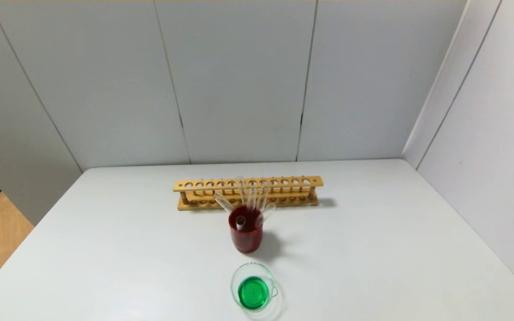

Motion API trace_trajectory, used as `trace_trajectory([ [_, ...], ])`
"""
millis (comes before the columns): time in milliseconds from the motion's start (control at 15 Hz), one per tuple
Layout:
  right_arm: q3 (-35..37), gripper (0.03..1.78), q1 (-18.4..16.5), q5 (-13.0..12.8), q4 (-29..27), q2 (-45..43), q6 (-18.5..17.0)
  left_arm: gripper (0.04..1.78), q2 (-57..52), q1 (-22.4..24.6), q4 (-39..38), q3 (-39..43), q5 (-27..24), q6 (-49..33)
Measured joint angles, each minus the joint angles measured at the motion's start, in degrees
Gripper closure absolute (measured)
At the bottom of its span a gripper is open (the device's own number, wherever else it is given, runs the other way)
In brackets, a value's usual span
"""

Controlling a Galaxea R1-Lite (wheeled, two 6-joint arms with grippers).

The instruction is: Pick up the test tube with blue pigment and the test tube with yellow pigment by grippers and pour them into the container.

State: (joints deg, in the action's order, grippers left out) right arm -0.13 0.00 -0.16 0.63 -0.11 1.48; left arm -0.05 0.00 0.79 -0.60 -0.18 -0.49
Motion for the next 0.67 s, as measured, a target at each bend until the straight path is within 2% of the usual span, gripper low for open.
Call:
trace_trajectory([
  [667, 0.13, 0.06, 0.00, -0.09, 0.11, 0.00, -0.66, 0.07, 0.00, 0.00, -0.02, 0.02, 0.00, -0.02],
])
